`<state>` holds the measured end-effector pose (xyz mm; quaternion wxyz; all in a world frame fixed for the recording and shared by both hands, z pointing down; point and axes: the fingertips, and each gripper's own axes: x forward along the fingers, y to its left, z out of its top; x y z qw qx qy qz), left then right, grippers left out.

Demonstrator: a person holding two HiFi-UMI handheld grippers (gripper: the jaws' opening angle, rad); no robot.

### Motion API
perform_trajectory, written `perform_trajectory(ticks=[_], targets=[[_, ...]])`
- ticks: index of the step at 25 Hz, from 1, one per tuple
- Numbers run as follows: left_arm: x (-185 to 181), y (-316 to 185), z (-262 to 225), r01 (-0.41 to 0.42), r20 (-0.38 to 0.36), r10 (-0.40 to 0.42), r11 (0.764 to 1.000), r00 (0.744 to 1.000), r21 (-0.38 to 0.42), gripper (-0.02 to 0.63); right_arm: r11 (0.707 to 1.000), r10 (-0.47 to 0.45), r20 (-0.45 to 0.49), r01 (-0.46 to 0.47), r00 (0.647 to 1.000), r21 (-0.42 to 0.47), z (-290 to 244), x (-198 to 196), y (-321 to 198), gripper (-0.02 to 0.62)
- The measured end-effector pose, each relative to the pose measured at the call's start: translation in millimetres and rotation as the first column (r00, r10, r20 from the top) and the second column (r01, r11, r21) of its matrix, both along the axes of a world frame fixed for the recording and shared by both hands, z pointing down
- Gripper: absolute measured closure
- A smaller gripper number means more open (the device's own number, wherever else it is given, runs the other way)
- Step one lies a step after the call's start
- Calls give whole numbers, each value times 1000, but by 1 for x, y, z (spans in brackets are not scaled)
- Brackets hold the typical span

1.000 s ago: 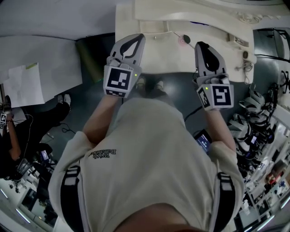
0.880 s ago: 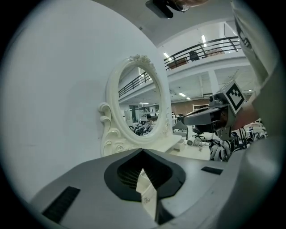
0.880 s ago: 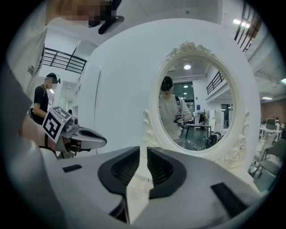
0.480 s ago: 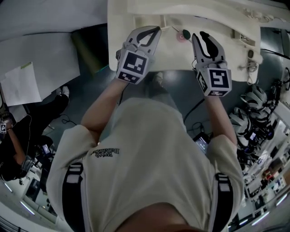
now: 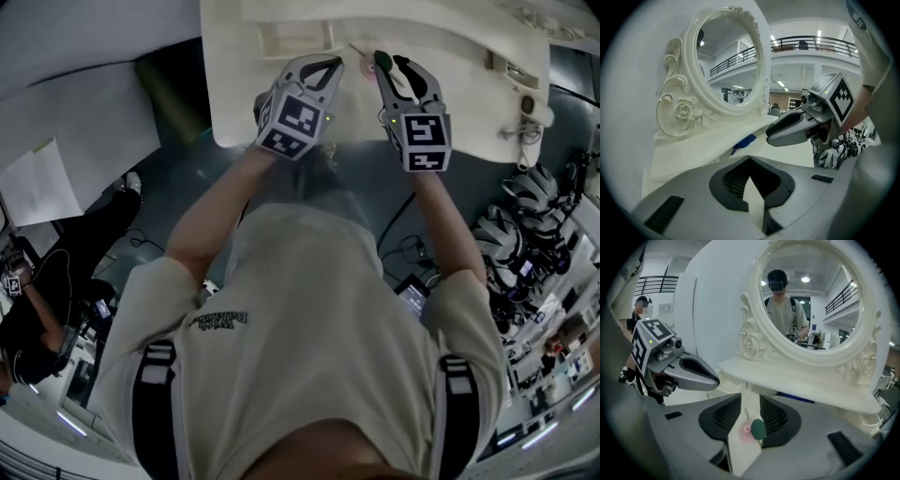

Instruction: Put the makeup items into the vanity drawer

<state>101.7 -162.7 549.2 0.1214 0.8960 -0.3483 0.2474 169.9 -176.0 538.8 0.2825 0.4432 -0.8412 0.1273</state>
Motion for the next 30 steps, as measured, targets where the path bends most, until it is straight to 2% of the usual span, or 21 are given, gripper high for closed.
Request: perform_trajectory(ticks=[7, 16, 26, 30], targets=[[12, 6, 37, -35, 12, 37, 996, 999, -83, 592, 996, 5, -60, -10, 998, -86, 57, 10, -4, 466], [20, 16, 70, -60, 34, 66, 987, 997, -150, 591, 987, 8, -107, -26, 994, -162, 103, 13, -6, 466], [17, 18, 74, -51, 32, 56, 987, 998, -150, 591, 987, 30, -97, -45, 995, -154, 110, 12, -7, 563], [16, 19, 74, -48, 35, 54, 988, 998, -148, 591, 988, 38, -86, -50, 996, -145, 107, 13, -8, 572]])
